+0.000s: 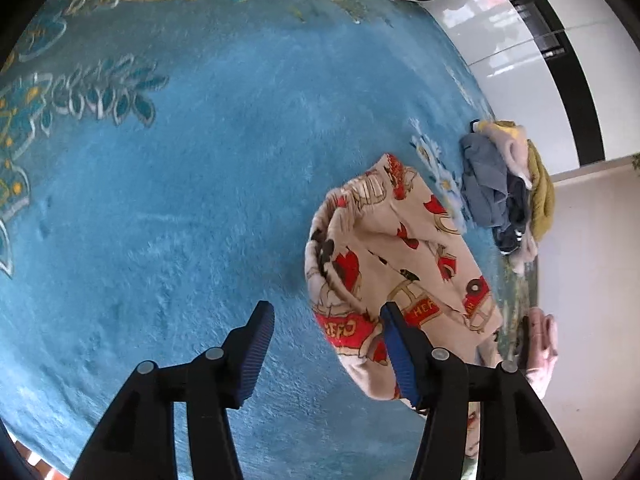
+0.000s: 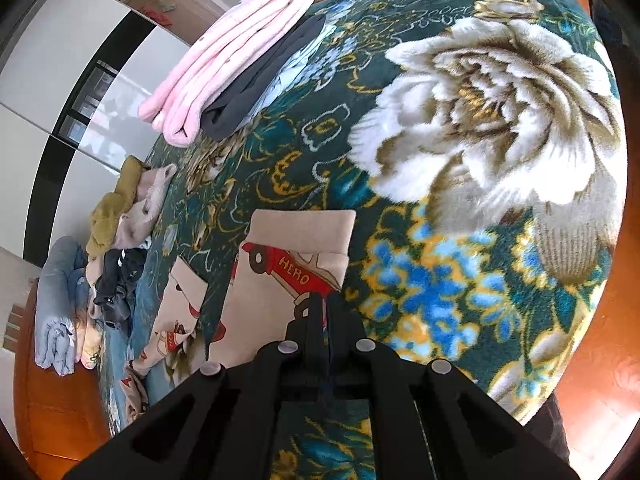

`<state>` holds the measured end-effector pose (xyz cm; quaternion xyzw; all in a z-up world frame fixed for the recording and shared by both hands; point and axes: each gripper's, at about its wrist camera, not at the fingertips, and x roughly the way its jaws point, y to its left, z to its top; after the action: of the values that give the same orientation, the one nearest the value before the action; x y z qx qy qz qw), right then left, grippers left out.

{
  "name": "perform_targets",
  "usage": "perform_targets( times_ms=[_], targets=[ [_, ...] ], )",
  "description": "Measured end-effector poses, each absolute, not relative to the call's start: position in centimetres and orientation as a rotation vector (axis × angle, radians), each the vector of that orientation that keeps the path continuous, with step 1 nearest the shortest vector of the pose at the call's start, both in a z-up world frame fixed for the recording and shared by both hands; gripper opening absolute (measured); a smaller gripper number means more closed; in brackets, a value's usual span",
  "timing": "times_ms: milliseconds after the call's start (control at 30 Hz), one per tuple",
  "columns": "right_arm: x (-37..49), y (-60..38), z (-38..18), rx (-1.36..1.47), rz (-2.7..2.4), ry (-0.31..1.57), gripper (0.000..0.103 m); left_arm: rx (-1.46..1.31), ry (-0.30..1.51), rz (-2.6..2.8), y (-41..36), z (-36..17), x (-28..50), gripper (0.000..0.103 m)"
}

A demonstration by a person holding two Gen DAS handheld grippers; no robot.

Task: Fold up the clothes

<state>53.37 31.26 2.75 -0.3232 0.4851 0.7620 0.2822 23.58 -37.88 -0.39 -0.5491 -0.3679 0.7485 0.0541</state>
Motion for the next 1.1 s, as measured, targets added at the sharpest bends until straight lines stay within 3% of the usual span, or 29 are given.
perform_targets(
  times_ms=[100, 167, 200, 267, 467, 500, 533, 567, 600, 767, 900, 1000, 1100],
  targets=[
    [53.6, 31.5, 2.4, -0.838, 2.021, 1.349, 0.003, -1.717, -1.112, 2.289, -38.0, -0.9, 23.6, 0.057],
    [53.6, 31.7, 2.2, -0.828, 2.002, 1.362, 0.024, -1.743, -1.131, 2.275, -38.1, -1.3, 23.7, 0.057],
    [53.6, 31.9, 2.1, -0.827, 1.989, 1.36, 0.04, -1.746, -1.133, 2.276, -38.1, -1.4, 23.7, 0.057],
    [53.5, 32.3, 1.9, -0.818, 1.976, 1.361, 0.041, -1.747, -1.132, 2.282, -38.0, -1.5, 23.7, 0.056],
    [51.8, 33.1, 0.7, -0.826, 1.947, 1.399, 0.041, -1.779, -1.055, 2.314, -37.6, -1.3, 23.8, 0.029],
    [51.5, 33.1, 0.7, -0.836, 1.951, 1.39, 0.039, -1.783, -1.056, 2.316, -37.7, -1.3, 23.8, 0.024],
    [51.2, 33.0, 0.7, -0.848, 1.955, 1.383, 0.028, -1.785, -1.055, 2.32, -37.8, -1.3, 23.9, 0.015],
    [50.9, 32.9, 0.7, -0.863, 1.955, 1.386, 0.02, -1.787, -1.053, 2.324, -37.9, -1.2, 23.9, 0.011],
    [50.6, 32.8, 0.6, -0.878, 1.955, 1.388, 0.005, -1.789, -1.052, 2.327, -38.0, -1.2, 23.9, 0.011],
    [49.5, 32.6, 2.9, -0.837, 2.029, 1.367, 0.002, -1.641, -1.055, 2.382, -38.7, 2.3, 23.0, 0.009],
    [50.1, 31.8, 8.5, -0.642, 2.228, 1.361, 0.001, -1.461, -0.912, 2.475, -38.9, 7.3, 24.0, 0.009],
    [51.8, 30.2, 10.5, -0.608, 2.32, 1.221, 0.001, -1.514, -0.798, 2.507, -39.4, 6.3, 26.1, 0.009],
    [53.1, 30.6, 6.4, -0.76, 2.198, 1.214, 0.001, -1.691, -0.828, 2.466, -41.2, 1.9, 27.6, 0.009]
  ],
)
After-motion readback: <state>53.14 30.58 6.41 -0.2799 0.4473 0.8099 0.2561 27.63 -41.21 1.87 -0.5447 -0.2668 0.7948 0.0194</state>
